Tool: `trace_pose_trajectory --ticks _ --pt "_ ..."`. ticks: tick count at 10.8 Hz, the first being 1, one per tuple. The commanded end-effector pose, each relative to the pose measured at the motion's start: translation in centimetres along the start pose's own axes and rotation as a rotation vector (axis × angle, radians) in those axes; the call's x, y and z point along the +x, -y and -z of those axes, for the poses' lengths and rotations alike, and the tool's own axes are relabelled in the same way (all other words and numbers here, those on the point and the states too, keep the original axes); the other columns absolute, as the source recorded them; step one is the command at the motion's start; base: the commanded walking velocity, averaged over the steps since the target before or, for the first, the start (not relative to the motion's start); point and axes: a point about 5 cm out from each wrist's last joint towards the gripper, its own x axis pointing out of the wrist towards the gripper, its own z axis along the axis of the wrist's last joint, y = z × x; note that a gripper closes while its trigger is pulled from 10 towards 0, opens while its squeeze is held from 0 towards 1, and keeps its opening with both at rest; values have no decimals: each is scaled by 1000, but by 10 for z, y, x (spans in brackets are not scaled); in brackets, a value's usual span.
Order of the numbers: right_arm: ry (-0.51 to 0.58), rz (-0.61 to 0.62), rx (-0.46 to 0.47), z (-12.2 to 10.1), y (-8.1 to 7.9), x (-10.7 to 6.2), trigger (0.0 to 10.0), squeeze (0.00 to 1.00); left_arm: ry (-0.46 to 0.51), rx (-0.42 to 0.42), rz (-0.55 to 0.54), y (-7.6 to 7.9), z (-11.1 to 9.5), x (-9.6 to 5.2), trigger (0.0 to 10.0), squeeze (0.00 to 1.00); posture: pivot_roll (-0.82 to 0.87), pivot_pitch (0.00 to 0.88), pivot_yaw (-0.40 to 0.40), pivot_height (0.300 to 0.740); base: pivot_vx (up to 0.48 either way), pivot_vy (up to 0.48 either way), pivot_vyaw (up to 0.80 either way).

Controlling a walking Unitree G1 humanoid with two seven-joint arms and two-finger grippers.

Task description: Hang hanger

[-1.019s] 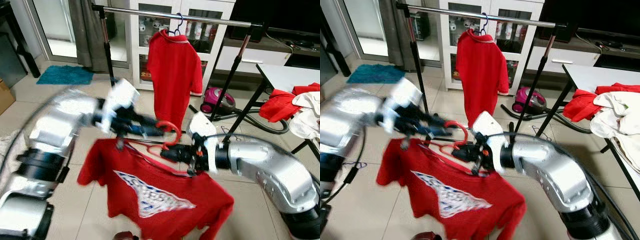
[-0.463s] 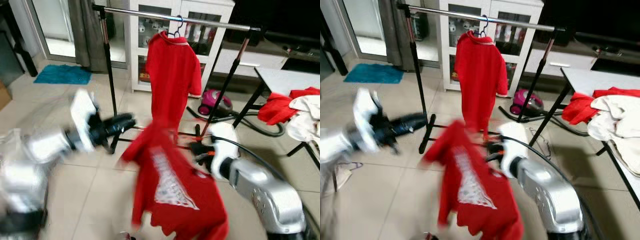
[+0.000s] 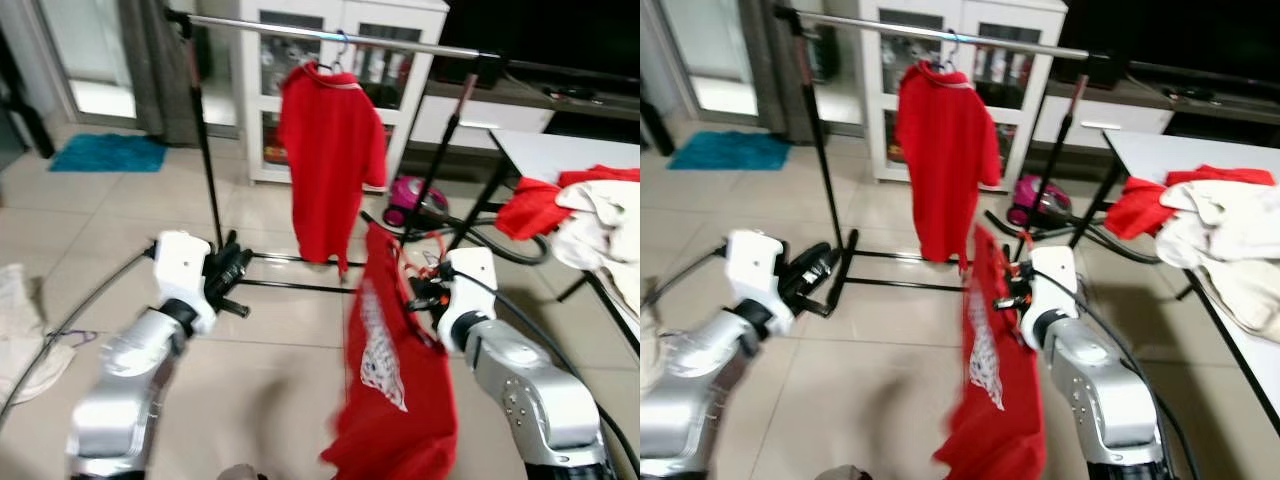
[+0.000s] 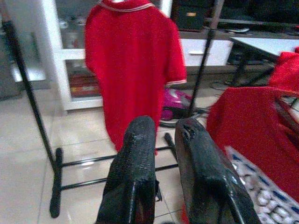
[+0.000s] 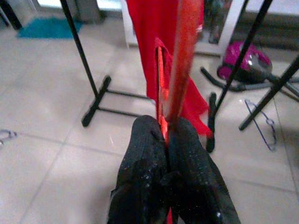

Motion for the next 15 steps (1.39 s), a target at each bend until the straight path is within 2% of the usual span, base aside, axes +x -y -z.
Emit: trace_pose_trajectory --ticks 1,2,3,4,5,6,8,9,12,13,14,15 --pt "103 -14 14 -13 2 -5 10000 0 5 -10 -61 -1 -1 1 10000 0 109 37 -51 740 0 0 0" --pt "139 90 -40 -15 11 -6 10000 0 31 -23 -69 3 -2 -1 10000 0 108 16 -38 740 289 0 0" --pt "132 79 -9 -15 12 -6 10000 0 53 -33 -52 7 -5 -1 10000 0 109 14 -37 740 315 0 0" --pt "135 65 19 -17 7 -3 10000 0 44 -6 -56 9 -5 2 10000 0 107 25 -46 740 330 0 800" --pt "160 38 8 -20 -5 3 10000 0 39 -20 -67 9 -5 3 10000 0 110 21 -40 740 337 0 800" --pt "187 62 -32 -21 -4 4 10000 0 32 -21 -66 10 -4 3 10000 0 111 19 -43 740 334 0 0" --pt "211 48 9 -24 -2 1 10000 0 22 -28 -66 13 -3 1 10000 0 110 32 -44 740 337 0 0" --pt "177 22 32 -23 -5 3 10000 0 16 -32 -69 12 -2 -1 10000 0 105 40 -43 740 334 0 0" --pt "147 -26 14 -18 -10 0 10000 0 -1 -64 -68 14 1 -3 10000 0 90 47 -38 740 337 0 0" --pt "171 -35 -4 -22 -11 -1 10000 0 -3 -73 -69 15 1 -3 10000 0 90 47 -38 740 341 0 0" --pt "191 -47 -51 -27 -13 0 10000 0 -5 -71 -69 15 1 -4 10000 0 95 43 -44 740 345 0 781" --pt "195 -49 -50 -27 -14 1 10000 0 0 -65 -71 14 0 -4 10000 0 95 43 -44 740 349 0 781"
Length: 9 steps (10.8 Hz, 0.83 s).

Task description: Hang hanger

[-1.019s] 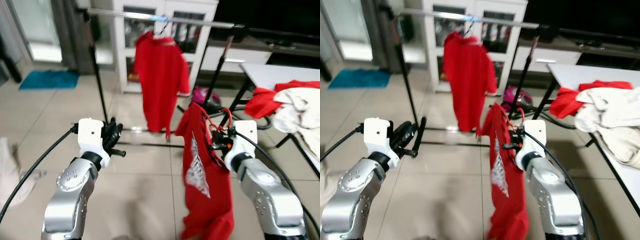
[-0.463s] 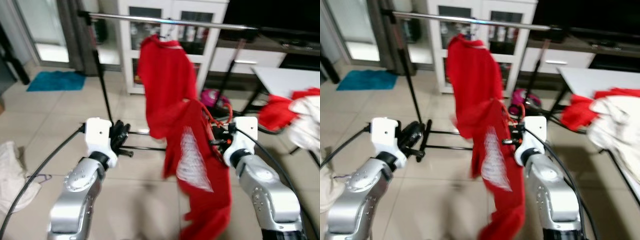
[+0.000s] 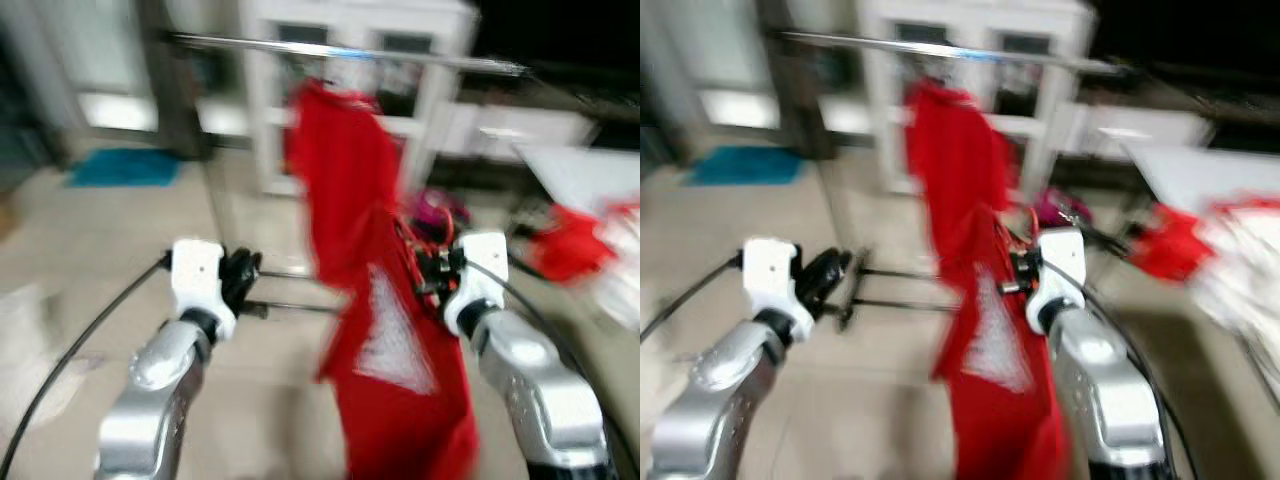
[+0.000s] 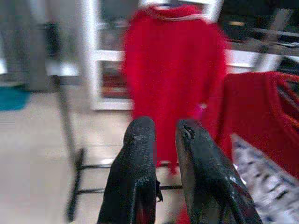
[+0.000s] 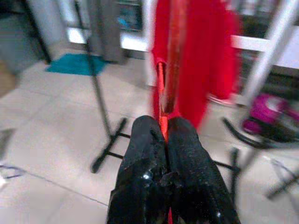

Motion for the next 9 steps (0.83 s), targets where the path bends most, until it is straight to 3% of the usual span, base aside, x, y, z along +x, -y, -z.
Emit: trace_pose_trajectory --ticks 1,7,9 --pt "70 -9 -9 -13 -5 3 10000 0 12 1 -13 -2 -3 0 10000 0 102 36 -47 740 349 0 0" --pt "104 33 -15 -9 -3 1 10000 0 19 30 10 -4 -7 2 10000 0 109 8 -27 740 414 0 0" --pt "103 -20 -61 -10 -9 2 10000 0 20 23 8 -3 -7 3 10000 0 112 4 -30 740 439 0 0"
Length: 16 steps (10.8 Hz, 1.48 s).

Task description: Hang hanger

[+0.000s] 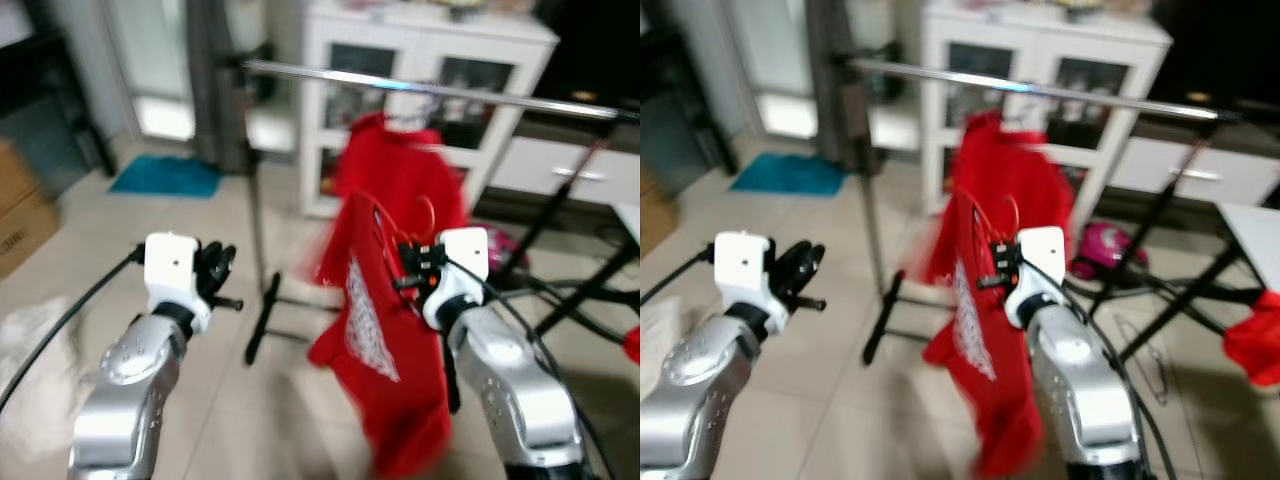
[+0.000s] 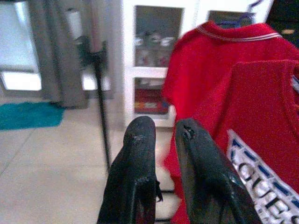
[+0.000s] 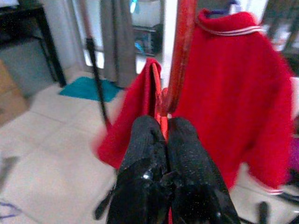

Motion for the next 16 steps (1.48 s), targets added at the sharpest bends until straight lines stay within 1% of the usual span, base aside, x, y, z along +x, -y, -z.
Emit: trace_pose_trajectory --ticks 1,2,4,7,9,10,12,13,14,16 --pt "50 -27 -16 -11 -5 1 10000 0 7 10 -2 -2 -3 0 10000 0 112 5 -31 740 439 0 488" --pt "51 -24 -27 -11 -6 1 10000 0 8 10 -3 -2 -3 -1 10000 0 113 7 -32 740 439 0 800" --pt "69 -13 10 -14 -3 2 10000 0 9 10 -1 -2 -3 -1 10000 0 111 7 -33 740 441 0 0" --pt "74 -37 8 -15 -7 2 10000 0 5 23 14 0 -3 -2 10000 0 113 9 -35 740 441 0 0" --pt "76 -34 8 -16 -7 3 10000 0 1 30 22 1 -3 -2 10000 0 116 10 -37 740 442 0 0" --pt "79 9 6 -20 -2 4 10000 0 -7 40 48 2 -2 -2 10000 0 119 14 -38 740 439 0 0" --pt "104 68 -31 -32 4 6 10000 0 -20 63 97 6 -1 -2 10000 0 123 23 -39 740 439 0 0" --pt "98 97 -58 -37 6 8 10000 0 -28 65 114 8 0 -3 10000 0 122 26 -40 740 439 0 0" --pt "74 164 -83 -41 13 13 10000 0 -56 64 160 13 3 -4 10000 0 122 30 -41 740 341 0 0" --pt "91 218 -80 -49 17 16 10000 0 -37 51 287 26 1 -7 10000 0 121 29 -42 740 0 0 0"
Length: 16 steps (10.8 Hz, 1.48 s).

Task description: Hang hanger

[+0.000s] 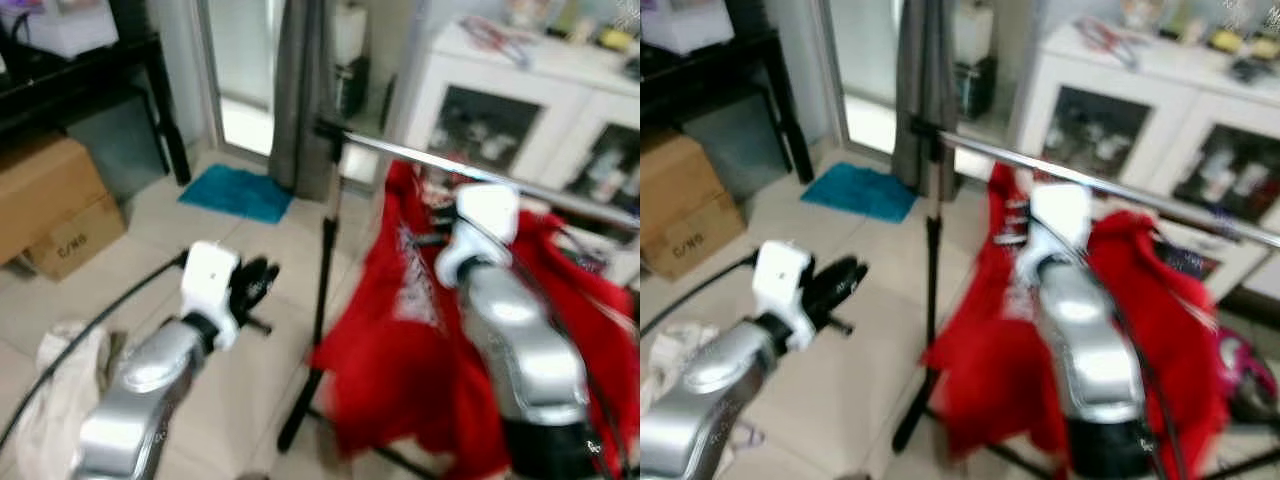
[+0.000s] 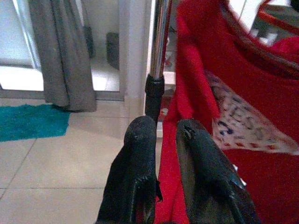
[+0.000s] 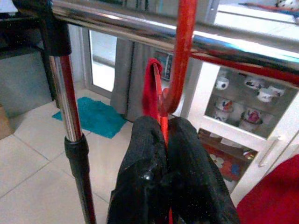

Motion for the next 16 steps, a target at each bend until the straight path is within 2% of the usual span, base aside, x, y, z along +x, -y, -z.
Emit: trace_pose_trajectory --ticks 1,2,4,10,11,12,13,14,15,16 --pt "13 69 -8 -4 12 2 10000 0 32 -6 109 16 -6 2 10000 0 120 28 -41 740 0 0 0" --pt "-8 89 -8 -2 13 8 10000 0 38 -5 181 22 -8 1 10000 0 119 28 -40 740 0 0 0" --pt "-33 126 31 -3 16 26 10000 0 38 -3 255 27 -11 0 10000 0 127 25 -46 740 0 0 0" --pt "-111 113 33 -11 12 83 10000 0 30 7 269 23 -12 -2 10000 0 137 22 -48 740 0 0 0" --pt "-131 104 22 -10 10 87 10000 0 28 7 270 23 -12 -2 10000 0 141 22 -51 740 0 0 0" --pt "-197 53 -17 0 3 89 10000 0 24 8 269 23 -11 -3 10000 0 143 23 -56 740 0 0 0" --pt "-212 32 -8 4 0 88 10000 0 23 8 269 23 -11 -3 10000 0 145 24 -61 740 0 0 0" --pt "-232 -13 25 13 -2 82 10000 537 23 7 264 24 -10 -4 10000 0 144 25 -65 740 0 0 0" --pt "-234 -20 31 18 2 76 10000 875 24 3 253 24 -10 -4 10000 0 142 27 -65 740 0 0 0" --pt "-149 -93 56 14 4 62 10000 1000 18 -11 211 22 -8 -4 10000 0 133 31 -58 740 0 0 0"
